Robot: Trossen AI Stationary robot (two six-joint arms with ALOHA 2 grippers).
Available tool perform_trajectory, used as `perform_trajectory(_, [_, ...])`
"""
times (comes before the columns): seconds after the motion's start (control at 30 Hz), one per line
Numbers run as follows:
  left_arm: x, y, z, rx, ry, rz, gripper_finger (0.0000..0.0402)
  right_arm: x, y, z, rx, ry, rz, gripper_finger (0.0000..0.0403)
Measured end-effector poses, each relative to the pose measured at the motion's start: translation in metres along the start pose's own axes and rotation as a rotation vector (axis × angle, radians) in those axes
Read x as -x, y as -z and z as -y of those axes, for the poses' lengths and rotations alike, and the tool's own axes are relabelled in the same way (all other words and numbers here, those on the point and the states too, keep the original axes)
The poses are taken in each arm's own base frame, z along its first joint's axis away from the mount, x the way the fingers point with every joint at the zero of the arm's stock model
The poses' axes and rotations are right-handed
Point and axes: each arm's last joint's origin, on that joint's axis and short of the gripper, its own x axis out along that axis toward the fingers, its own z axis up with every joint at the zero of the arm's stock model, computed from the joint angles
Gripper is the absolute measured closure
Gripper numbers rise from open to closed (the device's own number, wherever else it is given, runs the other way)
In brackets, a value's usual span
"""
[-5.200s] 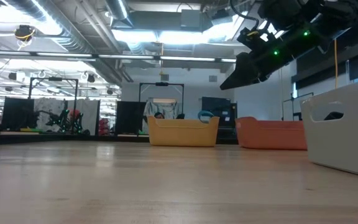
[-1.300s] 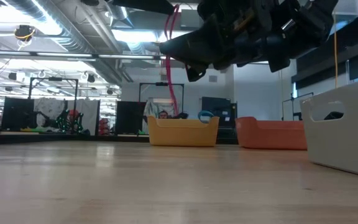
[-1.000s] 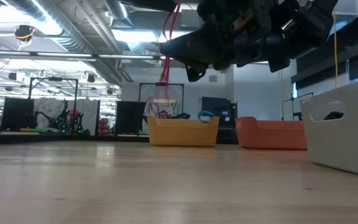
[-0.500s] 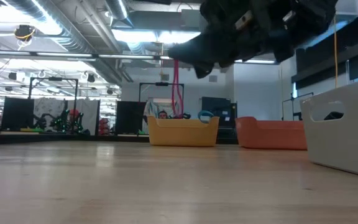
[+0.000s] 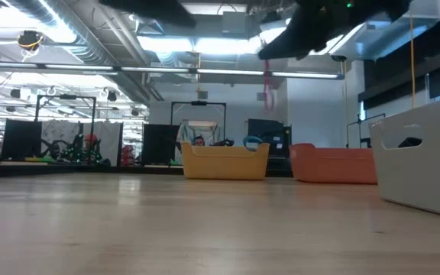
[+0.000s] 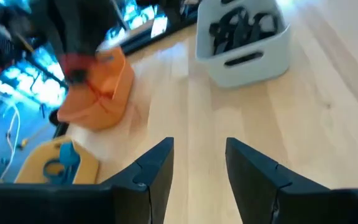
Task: Sort rubber bands into baskets
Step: Put the red rubber band into the orange bin
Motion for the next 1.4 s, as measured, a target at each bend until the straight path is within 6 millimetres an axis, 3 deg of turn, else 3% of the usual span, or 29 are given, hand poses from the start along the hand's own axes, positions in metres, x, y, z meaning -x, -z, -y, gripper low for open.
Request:
perform_trajectory(0.3, [0.0, 0.007, 0.0, 0.036, 0.001, -0.058, 0.0259, 0.051, 0.004, 0.031, 0.005, 0.29, -0.154, 0.0393])
perform_trajectory(0.57, [0.0, 0.007, 0.0, 0.036, 0.001, -0.059, 0.0259, 0.066, 0.033, 0.072, -0.077, 0.439, -0.411, 0.0393])
perform_trajectory(0.9, [-0.002, 0.008, -0.002, 0.045, -0.008, -0.064, 0.0259, 0.06, 0.06, 0.114, -0.242, 0.585, -0.579, 0.0393])
perform_trajectory(1.17, [-0.002, 0.008, -0.003, 0.054, -0.009, -0.066, 0.0259, 0.046, 0.084, 0.129, -0.337, 0.571, -0.714, 0.0388])
perform_trajectory(1.4, [-0.003, 0.008, -0.004, 0.067, -0.014, -0.068, 0.0259, 0.036, 0.099, 0.13, -0.371, 0.571, -0.827, 0.0302])
